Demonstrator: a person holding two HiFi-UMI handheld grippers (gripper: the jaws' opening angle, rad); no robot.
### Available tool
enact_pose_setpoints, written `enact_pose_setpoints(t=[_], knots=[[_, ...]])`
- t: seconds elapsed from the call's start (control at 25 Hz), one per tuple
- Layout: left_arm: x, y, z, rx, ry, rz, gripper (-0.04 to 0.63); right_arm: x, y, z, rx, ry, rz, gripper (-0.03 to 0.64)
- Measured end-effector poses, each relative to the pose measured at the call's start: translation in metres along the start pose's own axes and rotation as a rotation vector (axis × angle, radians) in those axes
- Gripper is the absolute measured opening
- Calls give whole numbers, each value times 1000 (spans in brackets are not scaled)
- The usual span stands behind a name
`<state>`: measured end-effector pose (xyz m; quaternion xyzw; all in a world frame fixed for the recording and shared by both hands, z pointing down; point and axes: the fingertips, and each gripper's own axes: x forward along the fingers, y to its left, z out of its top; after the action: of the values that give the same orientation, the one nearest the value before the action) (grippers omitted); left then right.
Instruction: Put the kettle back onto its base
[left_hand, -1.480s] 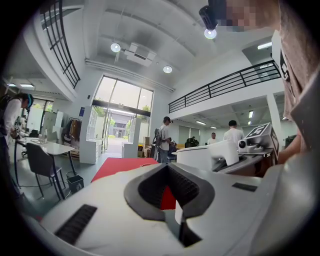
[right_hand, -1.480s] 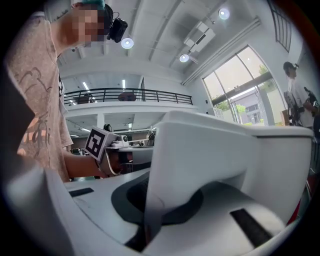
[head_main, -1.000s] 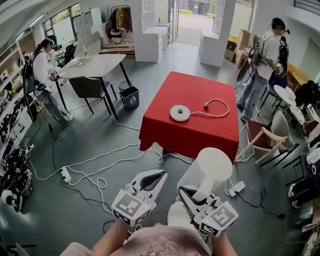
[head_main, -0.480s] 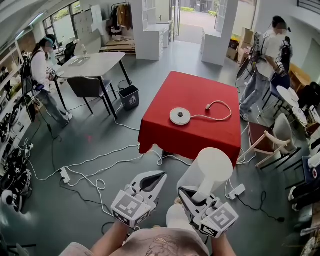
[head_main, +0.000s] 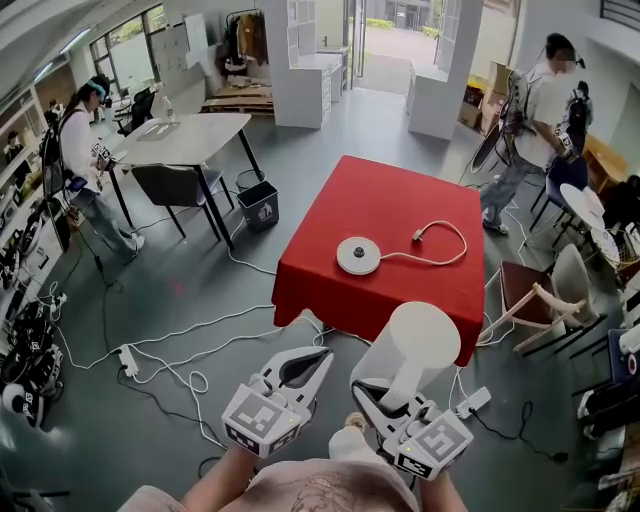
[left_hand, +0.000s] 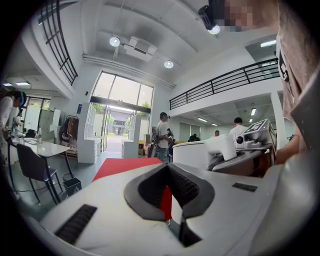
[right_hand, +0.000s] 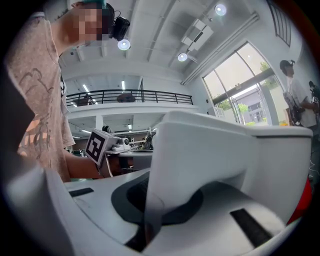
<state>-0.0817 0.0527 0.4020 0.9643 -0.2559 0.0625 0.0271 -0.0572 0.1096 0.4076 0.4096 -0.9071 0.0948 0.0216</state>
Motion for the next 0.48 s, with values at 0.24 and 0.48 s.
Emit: enact_pose_setpoints(t=[0.24, 0.48], knots=[[42, 15, 6, -3, 2, 29, -12, 8, -40, 9, -8, 6, 46, 5], [81, 29, 12, -13, -5, 75, -12, 12, -78, 17, -20, 14, 99, 3]])
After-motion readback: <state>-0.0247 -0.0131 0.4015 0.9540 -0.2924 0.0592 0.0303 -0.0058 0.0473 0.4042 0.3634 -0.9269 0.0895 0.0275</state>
